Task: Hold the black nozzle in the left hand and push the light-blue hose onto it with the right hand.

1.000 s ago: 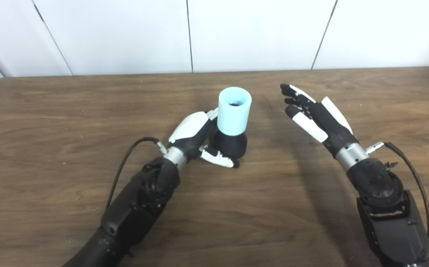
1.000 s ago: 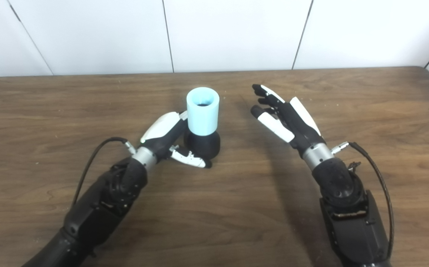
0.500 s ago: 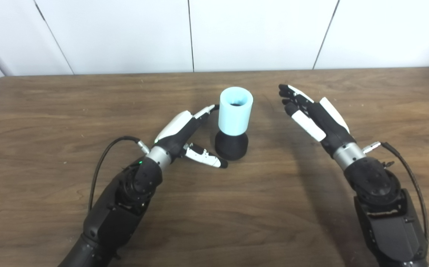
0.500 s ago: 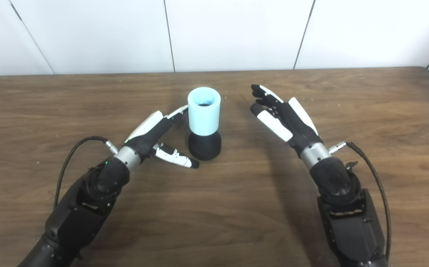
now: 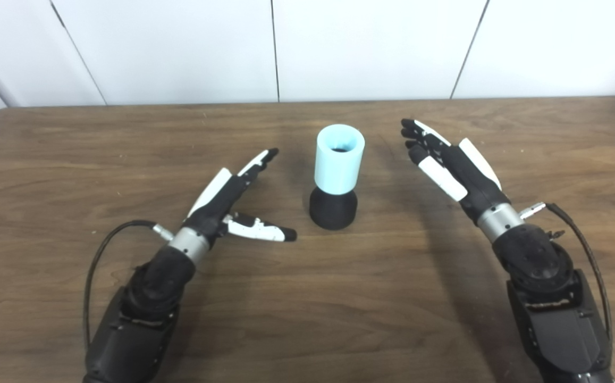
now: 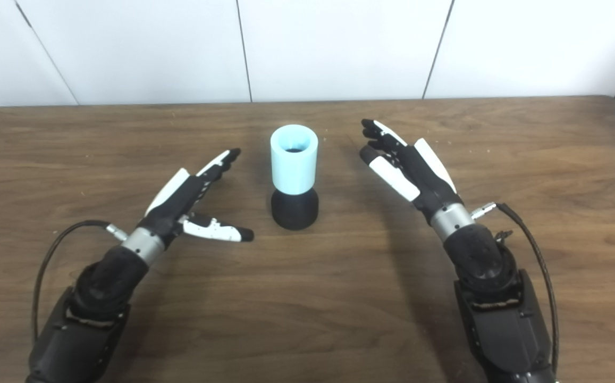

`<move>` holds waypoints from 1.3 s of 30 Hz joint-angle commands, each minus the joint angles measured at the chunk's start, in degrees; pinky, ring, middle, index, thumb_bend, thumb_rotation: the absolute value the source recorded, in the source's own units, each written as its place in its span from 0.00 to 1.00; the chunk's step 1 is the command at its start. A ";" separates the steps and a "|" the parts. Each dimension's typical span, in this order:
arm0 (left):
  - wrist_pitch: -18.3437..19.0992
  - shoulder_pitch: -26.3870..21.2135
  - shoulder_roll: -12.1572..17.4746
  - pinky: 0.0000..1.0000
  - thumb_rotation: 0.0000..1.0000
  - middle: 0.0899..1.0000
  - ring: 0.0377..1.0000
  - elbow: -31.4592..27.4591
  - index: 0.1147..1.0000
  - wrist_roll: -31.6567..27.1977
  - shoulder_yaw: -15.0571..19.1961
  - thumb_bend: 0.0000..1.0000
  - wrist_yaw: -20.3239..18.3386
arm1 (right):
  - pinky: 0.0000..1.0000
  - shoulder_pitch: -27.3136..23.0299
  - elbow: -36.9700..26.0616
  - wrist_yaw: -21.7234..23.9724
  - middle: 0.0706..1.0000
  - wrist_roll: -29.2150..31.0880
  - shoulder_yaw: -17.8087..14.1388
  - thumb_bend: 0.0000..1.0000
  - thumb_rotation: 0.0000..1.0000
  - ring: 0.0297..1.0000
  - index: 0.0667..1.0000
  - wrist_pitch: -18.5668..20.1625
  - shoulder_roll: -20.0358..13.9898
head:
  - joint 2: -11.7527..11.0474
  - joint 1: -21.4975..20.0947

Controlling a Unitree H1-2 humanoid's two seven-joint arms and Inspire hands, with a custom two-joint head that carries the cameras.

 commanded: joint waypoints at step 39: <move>-2.73 11.87 -8.41 1.00 0.99 0.99 1.00 -14.54 1.00 -16.81 17.19 0.36 13.05 | 1.00 8.53 -3.77 -8.26 0.99 21.66 -10.56 0.52 1.00 1.00 0.94 -8.71 10.15 | -5.92 -3.76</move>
